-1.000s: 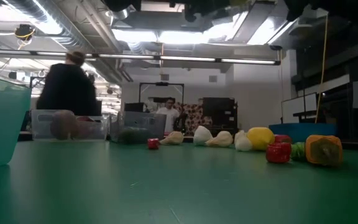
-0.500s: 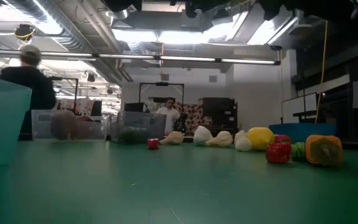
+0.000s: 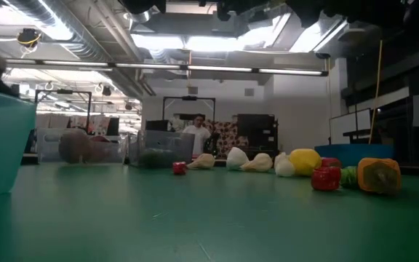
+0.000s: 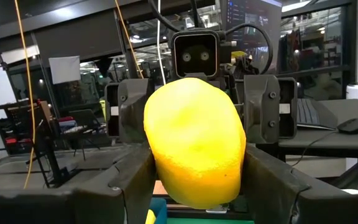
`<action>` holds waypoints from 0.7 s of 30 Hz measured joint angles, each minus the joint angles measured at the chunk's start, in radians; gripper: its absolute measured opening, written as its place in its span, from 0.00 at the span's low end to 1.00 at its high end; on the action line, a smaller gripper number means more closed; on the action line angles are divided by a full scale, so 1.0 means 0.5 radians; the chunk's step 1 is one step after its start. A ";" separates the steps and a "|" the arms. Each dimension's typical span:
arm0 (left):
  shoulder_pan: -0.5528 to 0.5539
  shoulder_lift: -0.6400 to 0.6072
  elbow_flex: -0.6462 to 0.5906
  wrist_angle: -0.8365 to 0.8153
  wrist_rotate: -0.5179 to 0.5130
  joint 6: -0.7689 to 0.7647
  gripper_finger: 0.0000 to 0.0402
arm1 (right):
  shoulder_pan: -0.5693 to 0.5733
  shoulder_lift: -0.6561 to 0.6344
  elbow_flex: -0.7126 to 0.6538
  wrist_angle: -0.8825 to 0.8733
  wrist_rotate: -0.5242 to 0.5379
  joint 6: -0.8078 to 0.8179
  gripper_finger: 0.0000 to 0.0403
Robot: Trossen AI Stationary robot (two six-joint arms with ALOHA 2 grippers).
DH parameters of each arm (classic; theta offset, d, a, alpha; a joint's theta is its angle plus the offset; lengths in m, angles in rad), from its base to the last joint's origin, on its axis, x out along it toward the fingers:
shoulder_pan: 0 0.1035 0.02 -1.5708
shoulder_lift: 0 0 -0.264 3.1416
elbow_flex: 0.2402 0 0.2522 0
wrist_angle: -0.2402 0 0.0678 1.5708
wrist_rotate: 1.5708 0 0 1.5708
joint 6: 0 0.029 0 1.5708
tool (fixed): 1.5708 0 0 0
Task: Sort produce into baskets
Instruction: Put the lemon into the blue bin
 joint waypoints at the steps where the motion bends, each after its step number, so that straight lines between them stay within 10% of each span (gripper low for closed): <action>1: 0.000 0.000 0.000 0.000 0.000 0.000 0.51 | 0.000 0.001 0.000 0.000 0.000 -0.001 0.89; 21: 0.000 0.010 0.000 -0.001 0.000 -0.003 0.51 | -0.001 0.129 0.000 0.203 -0.001 -0.016 0.86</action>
